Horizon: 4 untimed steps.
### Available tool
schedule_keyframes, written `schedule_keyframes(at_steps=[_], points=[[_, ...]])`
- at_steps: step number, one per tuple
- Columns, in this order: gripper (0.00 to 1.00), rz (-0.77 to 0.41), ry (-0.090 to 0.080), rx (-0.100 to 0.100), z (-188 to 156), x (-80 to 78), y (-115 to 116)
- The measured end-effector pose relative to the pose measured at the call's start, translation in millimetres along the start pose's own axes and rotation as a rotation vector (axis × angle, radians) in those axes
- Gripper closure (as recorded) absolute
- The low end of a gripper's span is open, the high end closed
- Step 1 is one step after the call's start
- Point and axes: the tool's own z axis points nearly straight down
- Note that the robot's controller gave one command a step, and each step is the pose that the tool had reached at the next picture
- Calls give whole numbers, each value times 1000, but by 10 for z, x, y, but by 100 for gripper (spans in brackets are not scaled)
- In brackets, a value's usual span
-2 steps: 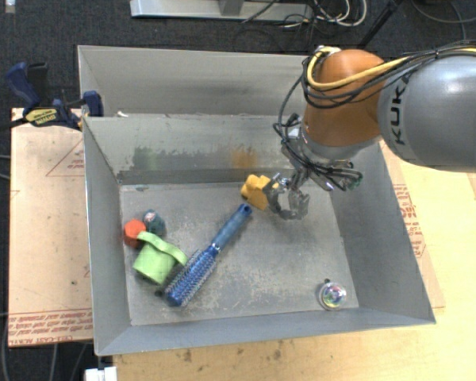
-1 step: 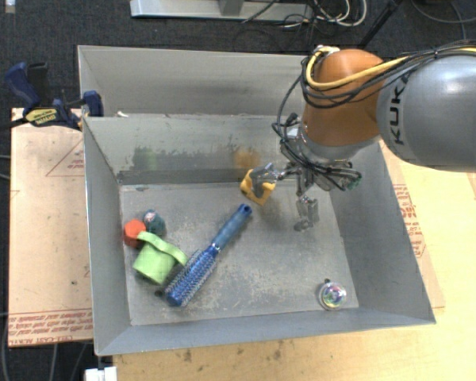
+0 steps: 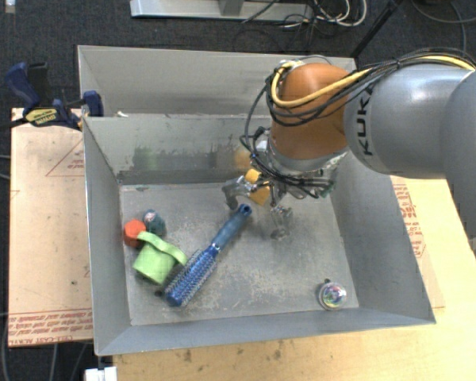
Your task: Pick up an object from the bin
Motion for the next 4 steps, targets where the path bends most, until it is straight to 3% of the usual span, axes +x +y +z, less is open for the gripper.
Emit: schedule_keyframes(at_steps=[1, 2, 3, 4], points=[[0, -325, 0, 1, 270, -120, 21], [100, -323, -3, 2, 258, -122, 14], [100, -307, -3, 8, -1171, 610, 115], [0, -310, -1, 2, -1124, 597, 129]])
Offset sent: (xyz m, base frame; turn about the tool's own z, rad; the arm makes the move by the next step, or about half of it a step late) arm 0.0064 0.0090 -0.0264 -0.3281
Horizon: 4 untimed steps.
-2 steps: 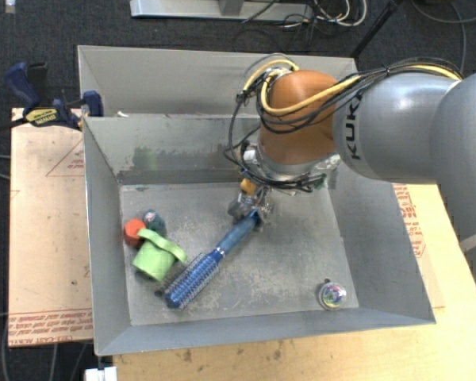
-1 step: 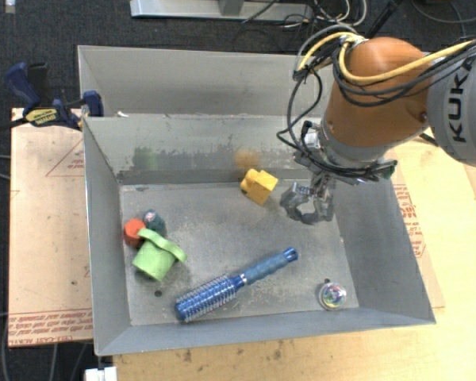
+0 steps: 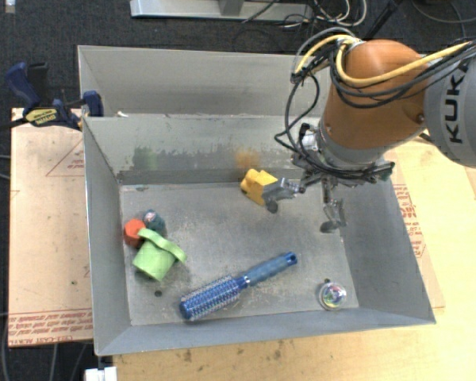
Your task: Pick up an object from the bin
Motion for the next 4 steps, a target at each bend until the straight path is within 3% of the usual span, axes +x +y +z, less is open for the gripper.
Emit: schedule_keyframes(at_steps=[1, 2, 3, 4], points=[[0, -149, -2, 2, -399, -249, 305], [0, -160, 6, -12, 953, 179, 834], [0, -31, -2, 1, 984, -179, 485], [0, -525, 0, -3, 1396, -168, 309]])
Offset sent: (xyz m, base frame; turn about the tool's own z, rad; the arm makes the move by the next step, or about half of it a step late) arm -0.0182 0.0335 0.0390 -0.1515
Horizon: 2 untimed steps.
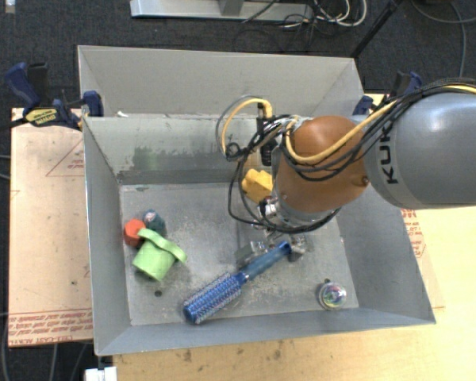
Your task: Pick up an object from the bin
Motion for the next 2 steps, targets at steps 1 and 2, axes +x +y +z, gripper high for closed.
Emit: schedule_keyframes(at_steps=[1, 2], points=[[100, 2, -1, 8, -20, 2, -22], [100, -31, 0, 10, -1569, -54, -55]])
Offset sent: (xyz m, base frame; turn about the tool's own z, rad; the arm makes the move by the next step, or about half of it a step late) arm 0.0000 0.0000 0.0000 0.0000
